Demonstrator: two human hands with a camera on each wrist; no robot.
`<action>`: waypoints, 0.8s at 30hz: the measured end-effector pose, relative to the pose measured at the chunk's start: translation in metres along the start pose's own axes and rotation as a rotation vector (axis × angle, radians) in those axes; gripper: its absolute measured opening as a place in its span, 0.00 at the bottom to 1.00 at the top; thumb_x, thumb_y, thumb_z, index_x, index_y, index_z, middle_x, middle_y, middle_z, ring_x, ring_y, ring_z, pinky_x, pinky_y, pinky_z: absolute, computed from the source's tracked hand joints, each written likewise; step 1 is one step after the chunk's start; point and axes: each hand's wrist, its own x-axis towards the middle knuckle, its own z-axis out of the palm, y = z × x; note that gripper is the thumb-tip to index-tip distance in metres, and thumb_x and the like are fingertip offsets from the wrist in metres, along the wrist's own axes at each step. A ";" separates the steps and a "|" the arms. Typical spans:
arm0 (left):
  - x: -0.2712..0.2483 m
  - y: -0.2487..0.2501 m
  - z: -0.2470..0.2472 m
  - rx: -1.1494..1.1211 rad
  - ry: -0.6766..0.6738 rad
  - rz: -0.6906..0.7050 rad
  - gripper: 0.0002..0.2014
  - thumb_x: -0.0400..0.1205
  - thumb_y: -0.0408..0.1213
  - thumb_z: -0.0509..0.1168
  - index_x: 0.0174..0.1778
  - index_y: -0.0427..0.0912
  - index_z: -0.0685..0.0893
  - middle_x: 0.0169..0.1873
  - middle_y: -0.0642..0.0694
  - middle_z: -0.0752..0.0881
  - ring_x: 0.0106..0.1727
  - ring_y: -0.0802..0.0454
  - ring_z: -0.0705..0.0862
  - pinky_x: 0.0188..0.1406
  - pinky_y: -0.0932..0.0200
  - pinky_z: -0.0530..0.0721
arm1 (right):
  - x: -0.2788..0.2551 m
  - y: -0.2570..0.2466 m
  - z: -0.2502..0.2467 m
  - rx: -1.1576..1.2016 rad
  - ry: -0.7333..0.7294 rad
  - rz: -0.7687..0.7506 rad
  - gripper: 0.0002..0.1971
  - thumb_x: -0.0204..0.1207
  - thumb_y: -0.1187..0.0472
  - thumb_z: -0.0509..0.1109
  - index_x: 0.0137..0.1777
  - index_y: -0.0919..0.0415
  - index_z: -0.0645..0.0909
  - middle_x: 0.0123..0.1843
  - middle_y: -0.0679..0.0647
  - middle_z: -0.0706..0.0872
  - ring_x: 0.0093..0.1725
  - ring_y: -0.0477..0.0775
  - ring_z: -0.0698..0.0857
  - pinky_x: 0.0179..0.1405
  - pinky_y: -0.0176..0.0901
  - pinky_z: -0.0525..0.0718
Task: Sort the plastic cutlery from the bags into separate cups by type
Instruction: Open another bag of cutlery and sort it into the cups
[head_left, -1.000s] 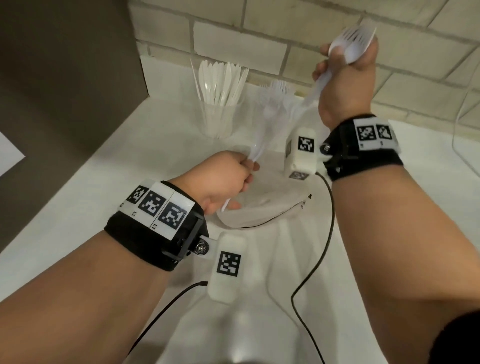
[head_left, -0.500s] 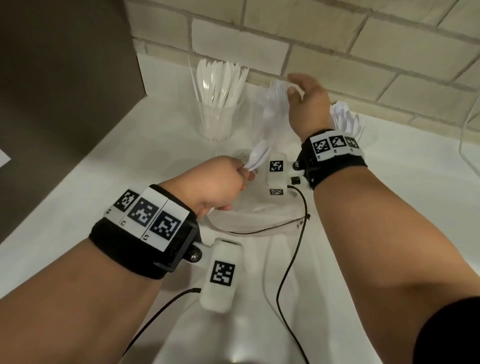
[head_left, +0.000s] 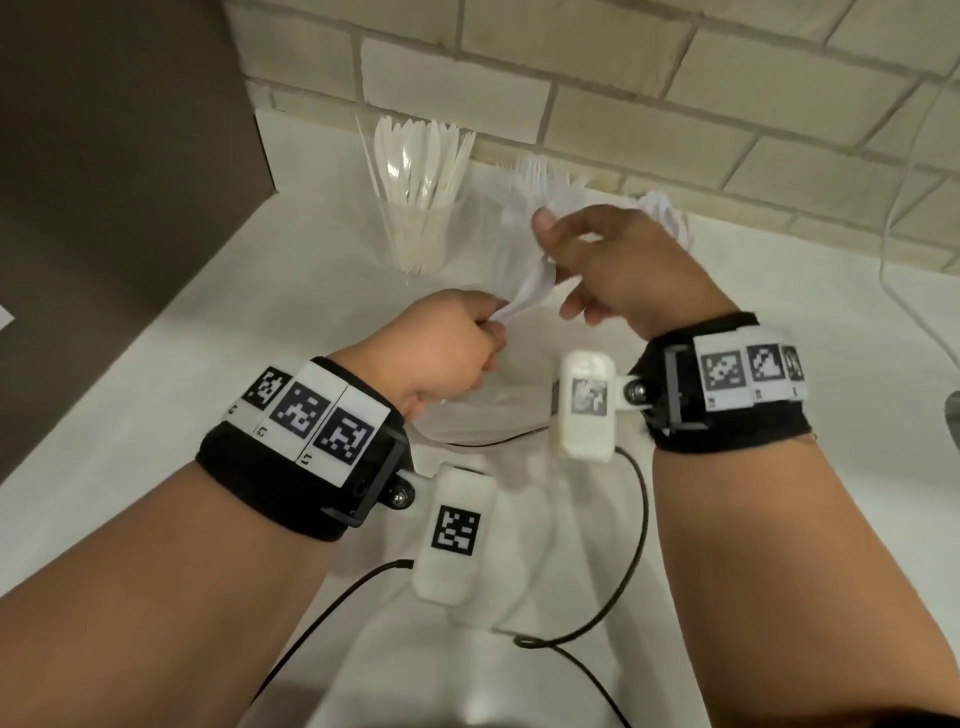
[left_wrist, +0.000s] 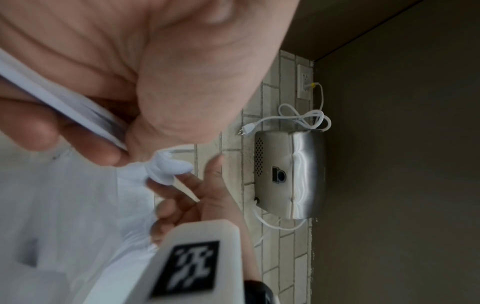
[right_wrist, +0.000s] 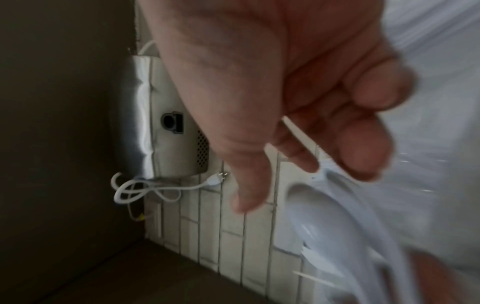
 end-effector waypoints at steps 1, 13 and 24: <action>0.000 0.000 0.003 -0.004 0.005 0.006 0.12 0.86 0.33 0.56 0.55 0.50 0.83 0.37 0.48 0.80 0.37 0.55 0.78 0.42 0.57 0.81 | -0.008 0.002 0.004 0.002 -0.037 0.021 0.19 0.76 0.42 0.70 0.57 0.57 0.81 0.41 0.54 0.89 0.25 0.50 0.85 0.22 0.39 0.77; -0.001 -0.005 0.004 0.508 0.081 0.161 0.42 0.69 0.62 0.72 0.77 0.49 0.69 0.71 0.47 0.72 0.72 0.51 0.73 0.72 0.55 0.72 | -0.003 0.026 -0.058 -0.136 0.716 -0.321 0.16 0.77 0.66 0.51 0.58 0.58 0.78 0.40 0.56 0.85 0.31 0.55 0.86 0.29 0.42 0.83; 0.000 -0.022 0.030 1.045 -0.326 -0.024 0.53 0.62 0.65 0.75 0.77 0.76 0.47 0.84 0.48 0.39 0.83 0.39 0.35 0.77 0.27 0.46 | 0.050 0.062 -0.105 -0.404 0.776 -0.262 0.23 0.77 0.68 0.51 0.68 0.58 0.78 0.58 0.60 0.86 0.57 0.57 0.84 0.48 0.33 0.73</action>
